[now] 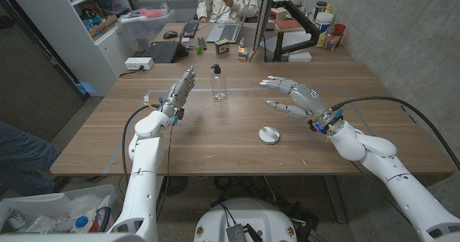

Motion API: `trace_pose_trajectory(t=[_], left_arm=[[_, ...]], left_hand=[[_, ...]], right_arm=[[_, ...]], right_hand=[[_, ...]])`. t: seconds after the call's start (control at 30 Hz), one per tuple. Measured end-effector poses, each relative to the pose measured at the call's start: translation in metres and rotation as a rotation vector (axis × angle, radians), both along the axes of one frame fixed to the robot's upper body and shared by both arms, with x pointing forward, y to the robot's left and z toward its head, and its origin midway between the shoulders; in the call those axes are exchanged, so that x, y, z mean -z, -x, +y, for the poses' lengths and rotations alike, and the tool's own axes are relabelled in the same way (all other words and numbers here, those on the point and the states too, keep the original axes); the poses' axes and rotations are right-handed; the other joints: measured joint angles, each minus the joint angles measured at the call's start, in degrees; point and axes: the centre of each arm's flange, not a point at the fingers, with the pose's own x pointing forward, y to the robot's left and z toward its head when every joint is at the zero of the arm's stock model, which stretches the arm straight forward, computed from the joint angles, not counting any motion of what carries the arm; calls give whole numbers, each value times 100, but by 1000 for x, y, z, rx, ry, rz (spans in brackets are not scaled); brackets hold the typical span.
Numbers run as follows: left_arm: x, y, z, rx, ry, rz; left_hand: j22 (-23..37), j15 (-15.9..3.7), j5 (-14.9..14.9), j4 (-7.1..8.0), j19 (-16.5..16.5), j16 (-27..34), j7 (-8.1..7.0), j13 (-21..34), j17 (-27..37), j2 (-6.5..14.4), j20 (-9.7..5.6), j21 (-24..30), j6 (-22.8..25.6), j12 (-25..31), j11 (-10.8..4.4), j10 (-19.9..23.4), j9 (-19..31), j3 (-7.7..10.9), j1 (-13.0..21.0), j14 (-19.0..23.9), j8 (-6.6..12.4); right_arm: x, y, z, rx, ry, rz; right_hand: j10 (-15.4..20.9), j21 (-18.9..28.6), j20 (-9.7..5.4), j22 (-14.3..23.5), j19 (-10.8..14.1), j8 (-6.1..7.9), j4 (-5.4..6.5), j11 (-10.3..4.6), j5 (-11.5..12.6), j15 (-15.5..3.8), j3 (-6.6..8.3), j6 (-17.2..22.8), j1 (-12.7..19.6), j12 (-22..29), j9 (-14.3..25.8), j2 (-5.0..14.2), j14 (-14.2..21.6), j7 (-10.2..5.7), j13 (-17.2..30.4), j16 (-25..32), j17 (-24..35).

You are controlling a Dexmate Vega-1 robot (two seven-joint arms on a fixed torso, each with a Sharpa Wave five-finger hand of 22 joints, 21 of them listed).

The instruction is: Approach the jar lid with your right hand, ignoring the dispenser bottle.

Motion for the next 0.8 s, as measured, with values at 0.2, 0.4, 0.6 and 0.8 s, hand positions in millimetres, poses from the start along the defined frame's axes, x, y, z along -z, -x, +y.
trace_pose_trajectory(t=[0.2,0.4,0.6,0.8], left_arm=[[-2,1,-1,0,-2,-4],[-3,1,-2,1,-3,-7],[-5,2,-3,2,-6,-10],[-6,2,-4,3,-8,-12]], left_hand=[[0,0,0,0,0,0,0,0,0,0,0,0,0,0,0,0,0,0,0,0,0],[0,0,0,0,0,0,0,0,0,0,0,0,-1,0,0,0,0,0,0,0,0],[0,0,0,1,0,0,0,0,0,22,0,0,-1,0,0,0,0,1,22,0,0],[0,21,0,15,0,0,0,0,0,53,0,0,-1,0,0,0,0,-18,-9,-20,0]], right_arm=[[3,0,0,17,20,-11],[7,1,1,33,41,-20],[9,1,1,46,60,-26],[13,2,4,60,87,-31]], right_hand=[[0,-21,0,0,0,0,0,0,0,0,0,0,0,0,0,0,0,0,0,0,0],[0,-21,0,30,0,0,0,0,0,0,0,0,0,0,0,0,0,0,0,0,0],[0,-21,0,30,0,0,0,1,23,0,0,-1,0,0,0,0,0,0,0,0,0],[-1,-21,0,30,0,0,0,1,23,0,0,-1,0,0,0,0,0,0,0,0,0]])
